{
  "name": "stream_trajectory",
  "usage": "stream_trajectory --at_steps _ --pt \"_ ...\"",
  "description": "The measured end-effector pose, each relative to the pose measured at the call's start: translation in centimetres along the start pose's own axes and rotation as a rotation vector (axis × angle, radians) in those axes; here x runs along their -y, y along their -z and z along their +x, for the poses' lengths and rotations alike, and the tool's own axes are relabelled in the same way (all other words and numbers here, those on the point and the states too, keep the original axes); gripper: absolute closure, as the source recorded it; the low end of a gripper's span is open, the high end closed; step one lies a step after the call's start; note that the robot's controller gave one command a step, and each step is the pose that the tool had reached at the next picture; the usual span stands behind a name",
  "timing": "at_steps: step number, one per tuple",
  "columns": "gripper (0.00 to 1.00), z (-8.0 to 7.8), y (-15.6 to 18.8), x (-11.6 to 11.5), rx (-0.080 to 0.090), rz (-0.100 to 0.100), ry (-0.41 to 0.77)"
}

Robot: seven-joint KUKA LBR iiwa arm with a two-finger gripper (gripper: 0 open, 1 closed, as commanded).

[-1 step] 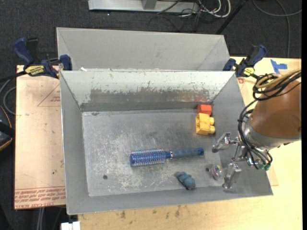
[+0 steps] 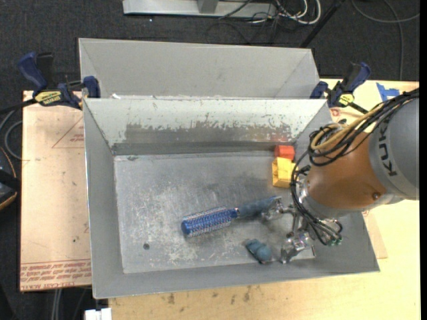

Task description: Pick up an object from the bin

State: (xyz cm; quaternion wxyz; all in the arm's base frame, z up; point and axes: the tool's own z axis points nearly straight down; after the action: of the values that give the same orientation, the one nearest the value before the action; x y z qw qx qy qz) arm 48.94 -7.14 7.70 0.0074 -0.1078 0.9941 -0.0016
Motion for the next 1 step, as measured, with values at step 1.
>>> stream_trajectory --at_steps 1 --pt "0.0 -2.24 0.73 -6.28 -0.011 -0.006 -0.177"
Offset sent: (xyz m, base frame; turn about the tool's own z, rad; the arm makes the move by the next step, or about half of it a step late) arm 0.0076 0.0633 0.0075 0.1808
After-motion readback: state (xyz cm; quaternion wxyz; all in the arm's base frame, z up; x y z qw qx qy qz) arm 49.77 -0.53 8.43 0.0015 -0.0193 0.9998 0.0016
